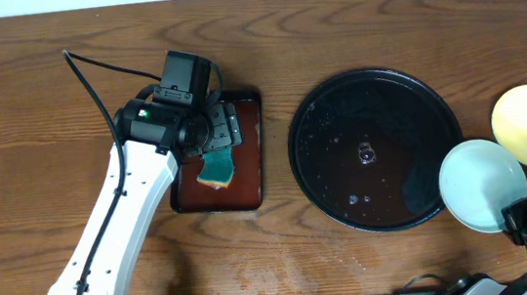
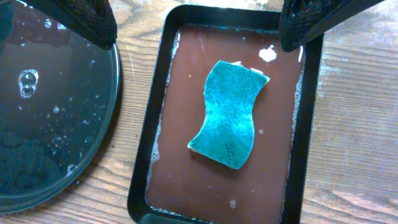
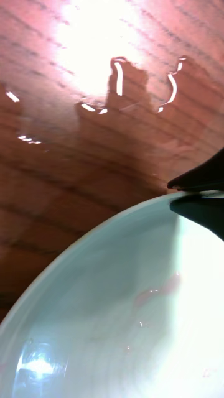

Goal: Clean dirty plates on tray and stack at the side
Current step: 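Release the white plate on the stack and withdraw the right gripper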

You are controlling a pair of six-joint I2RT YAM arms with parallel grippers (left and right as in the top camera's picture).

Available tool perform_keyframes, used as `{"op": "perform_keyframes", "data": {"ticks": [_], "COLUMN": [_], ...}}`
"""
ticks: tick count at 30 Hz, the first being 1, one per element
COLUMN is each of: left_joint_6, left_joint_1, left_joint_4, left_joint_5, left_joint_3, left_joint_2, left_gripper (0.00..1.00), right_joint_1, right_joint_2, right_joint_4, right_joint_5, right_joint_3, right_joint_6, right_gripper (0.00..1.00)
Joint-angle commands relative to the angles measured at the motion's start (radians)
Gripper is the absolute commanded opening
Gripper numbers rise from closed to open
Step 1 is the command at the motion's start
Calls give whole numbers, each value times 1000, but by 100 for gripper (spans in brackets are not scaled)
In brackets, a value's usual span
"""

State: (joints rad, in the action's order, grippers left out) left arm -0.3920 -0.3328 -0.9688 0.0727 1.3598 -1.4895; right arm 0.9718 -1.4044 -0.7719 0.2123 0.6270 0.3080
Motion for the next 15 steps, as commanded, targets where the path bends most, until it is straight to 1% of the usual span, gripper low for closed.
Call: {"op": "perform_keyframes", "data": {"ticks": [1,3,5,8,9,10,12,15], "left_joint_6": [5,5,5,5,5,5,5,5], "left_joint_1": [0,0,0,0,0,0,0,0], "left_joint_4": [-2,-2,-2,-2,-2,-2,-2,-2], "left_joint_5": [-3,-3,-3,-3,-3,-3,-3,-3], "left_joint_3": [24,24,24,24,24,24,24,24], "left_joint_2": [2,2,2,2,2,2,2,2], "left_gripper": [84,84,84,84,84,84,84,84], "right_joint_1": [2,2,2,2,-1,-6,-23,-31], "right_joint_2": [55,92,130,173,181,183,178,164], "right_joint_4": [-35,-22,5,82,119,158,236,297], "right_joint_5": [64,188,266,266,266,251,128,-22], "right_joint_3": [40,51,59,60,60,60,60,59], "right_joint_6": [-39,-74,-62,18,21,21,67,200], "right_gripper": [1,1,1,1,1,1,1,1]}}
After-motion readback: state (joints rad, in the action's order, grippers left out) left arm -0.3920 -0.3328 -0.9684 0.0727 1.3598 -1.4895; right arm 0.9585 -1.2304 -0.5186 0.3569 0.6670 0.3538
